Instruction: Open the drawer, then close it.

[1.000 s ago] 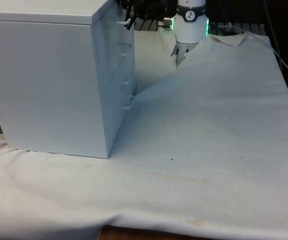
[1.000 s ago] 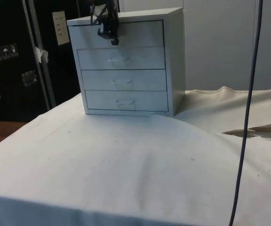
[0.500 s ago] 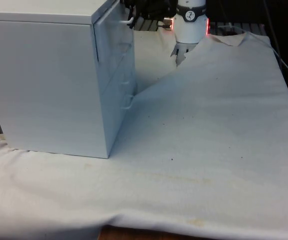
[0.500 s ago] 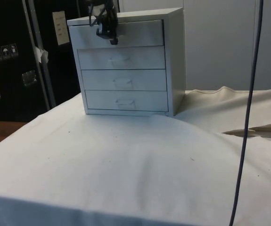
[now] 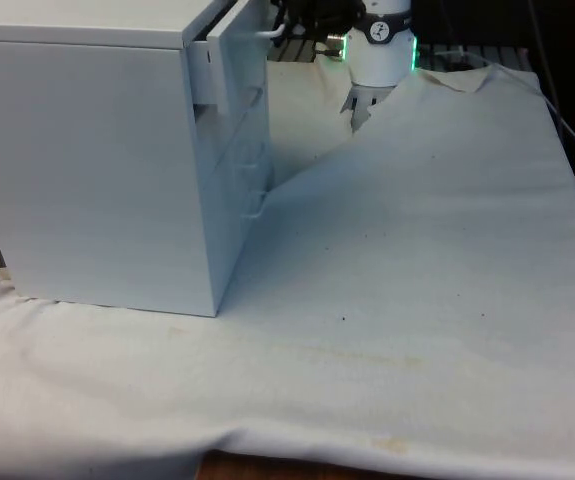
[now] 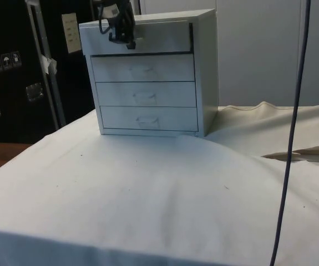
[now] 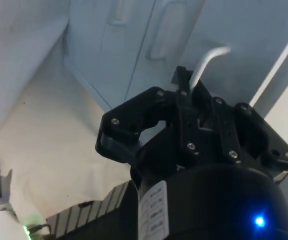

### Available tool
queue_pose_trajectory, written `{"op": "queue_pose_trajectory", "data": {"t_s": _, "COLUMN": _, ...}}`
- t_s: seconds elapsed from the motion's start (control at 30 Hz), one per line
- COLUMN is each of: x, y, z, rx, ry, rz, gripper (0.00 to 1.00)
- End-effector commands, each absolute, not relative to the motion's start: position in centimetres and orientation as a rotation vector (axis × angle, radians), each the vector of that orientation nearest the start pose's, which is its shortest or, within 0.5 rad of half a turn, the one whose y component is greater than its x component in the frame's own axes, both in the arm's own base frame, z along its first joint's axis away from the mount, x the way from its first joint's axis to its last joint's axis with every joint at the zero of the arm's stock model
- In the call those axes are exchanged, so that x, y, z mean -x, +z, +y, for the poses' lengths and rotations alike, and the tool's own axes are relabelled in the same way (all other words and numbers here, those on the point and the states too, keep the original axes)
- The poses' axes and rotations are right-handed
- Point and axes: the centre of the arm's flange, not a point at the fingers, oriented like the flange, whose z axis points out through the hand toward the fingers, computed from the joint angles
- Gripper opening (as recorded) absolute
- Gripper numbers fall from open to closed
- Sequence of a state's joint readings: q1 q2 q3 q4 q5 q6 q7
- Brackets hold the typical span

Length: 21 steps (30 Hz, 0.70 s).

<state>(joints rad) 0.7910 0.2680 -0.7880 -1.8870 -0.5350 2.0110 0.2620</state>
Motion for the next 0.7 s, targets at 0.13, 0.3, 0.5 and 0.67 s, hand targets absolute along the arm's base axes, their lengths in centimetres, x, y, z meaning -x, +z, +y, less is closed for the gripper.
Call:
{"op": "queue_pose_trajectory", "data": {"t_s": 0.13, "x": -60.3, "y": 41.2, "z": 1.2, "rx": -2.435, "ry": -0.002, "rz": 0.014, "gripper": 0.00}}
{"op": "queue_pose_trajectory", "data": {"t_s": 0.3, "x": -60.5, "y": 41.1, "z": 2.4, "rx": -2.416, "ry": -0.009, "rz": 0.012, "gripper": 0.00}}
{"op": "queue_pose_trajectory", "data": {"t_s": 0.5, "x": -60.7, "y": 40.7, "z": 4.2, "rx": -2.397, "ry": -0.018, "rz": 0.010, "gripper": 0.00}}
{"op": "queue_pose_trajectory", "data": {"t_s": 0.67, "x": -60.8, "y": 40.2, "z": 5.3, "rx": -2.394, "ry": -0.017, "rz": 0.007, "gripper": 0.00}}
